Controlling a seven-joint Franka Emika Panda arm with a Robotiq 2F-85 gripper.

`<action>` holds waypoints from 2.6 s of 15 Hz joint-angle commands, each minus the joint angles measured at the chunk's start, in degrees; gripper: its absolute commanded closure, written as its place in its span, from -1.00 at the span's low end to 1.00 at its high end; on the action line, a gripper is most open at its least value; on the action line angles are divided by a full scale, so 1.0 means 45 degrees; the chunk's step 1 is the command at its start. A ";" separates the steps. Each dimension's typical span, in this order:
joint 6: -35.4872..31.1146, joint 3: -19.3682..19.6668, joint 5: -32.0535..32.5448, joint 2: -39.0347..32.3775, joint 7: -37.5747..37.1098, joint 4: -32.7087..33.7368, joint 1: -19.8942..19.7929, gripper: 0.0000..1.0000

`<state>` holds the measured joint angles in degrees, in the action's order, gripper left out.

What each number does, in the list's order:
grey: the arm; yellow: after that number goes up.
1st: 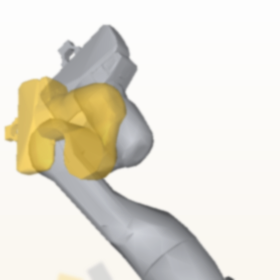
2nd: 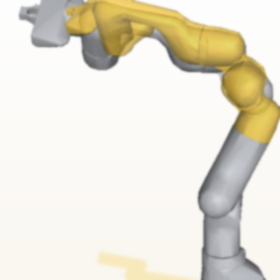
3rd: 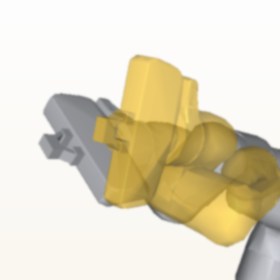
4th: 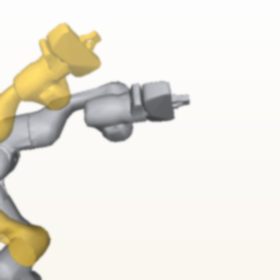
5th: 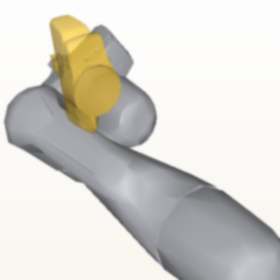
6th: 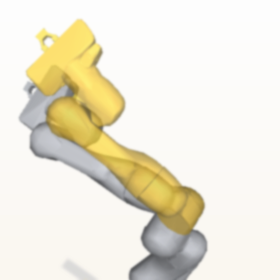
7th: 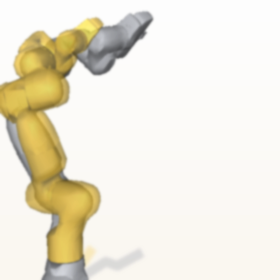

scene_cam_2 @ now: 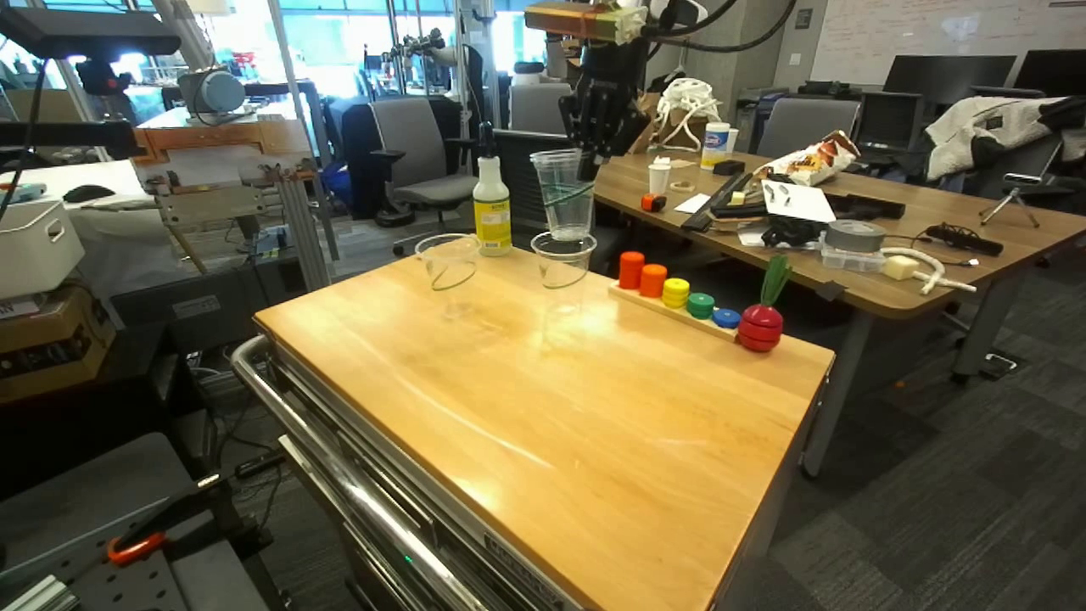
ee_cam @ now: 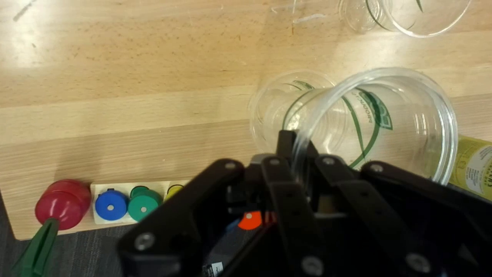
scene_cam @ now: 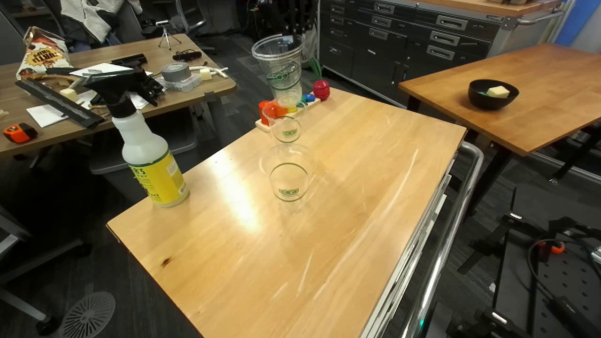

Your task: Put the cups into one another

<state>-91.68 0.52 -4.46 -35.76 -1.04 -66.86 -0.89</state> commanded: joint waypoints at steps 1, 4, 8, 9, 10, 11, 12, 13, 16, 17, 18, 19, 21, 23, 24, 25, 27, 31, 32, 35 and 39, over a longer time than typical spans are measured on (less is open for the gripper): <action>-0.0251 -0.0188 -0.0277 -0.0667 0.0299 0.0712 -0.0239 0.93; -0.0434 -0.0275 -0.0552 -0.0935 0.0292 0.0942 -0.0340 0.93; -0.0359 -0.0414 -0.0988 -0.0962 0.0509 0.0890 -0.0502 0.97; -0.0244 -0.0482 -0.1126 -0.0857 0.0725 0.0699 -0.0579 0.97; -0.0282 -0.0505 -0.1185 -0.0767 0.0930 0.0508 -0.0611 0.97; -0.0295 -0.0524 -0.1196 -0.0658 0.1187 0.0265 -0.0640 0.97; -0.0350 -0.0527 -0.1144 -0.0584 0.1414 0.0059 -0.0649 0.97; -0.0471 -0.0521 -0.1071 -0.0539 0.1632 -0.0158 -0.0651 0.97; -0.0664 -0.0521 -0.1015 -0.0474 0.2103 -0.0594 -0.0656 0.96; -0.0656 -0.0536 -0.1020 -0.0459 0.2245 -0.0695 -0.0660 0.96; -0.0672 -0.0545 -0.1003 -0.0446 0.2385 -0.0779 -0.0650 0.96; -0.0684 -0.0561 -0.0982 -0.0449 0.2537 -0.0834 -0.0638 0.93; -0.0750 -0.0595 -0.0976 -0.0426 0.2748 -0.0930 -0.0620 0.37; -0.0855 -0.0620 -0.0942 -0.0399 0.2897 -0.0988 -0.0596 0.09; -0.0940 -0.0619 -0.0906 -0.0392 0.2934 -0.1008 -0.0578 -0.06; -0.1023 -0.0616 -0.0872 -0.0402 0.2973 -0.1020 -0.0565 -0.23; -0.1331 -0.0574 -0.0735 -0.0373 0.3028 -0.1147 -0.0522 -0.54; -0.2374 -0.0419 -0.0127 -0.0345 0.3083 -0.1655 -0.0358 -1.00; -0.2571 -0.0407 0.0026 -0.0376 0.3040 -0.1748 -0.0344 -1.00; -0.3094 -0.0408 0.0420 -0.0428 0.2972 -0.2127 -0.0311 -1.00; -0.3263 -0.0413 0.0714 -0.0492 0.2916 -0.2443 -0.0323 -0.50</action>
<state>-104.96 -1.53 -2.54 -38.98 12.06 -76.11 -2.66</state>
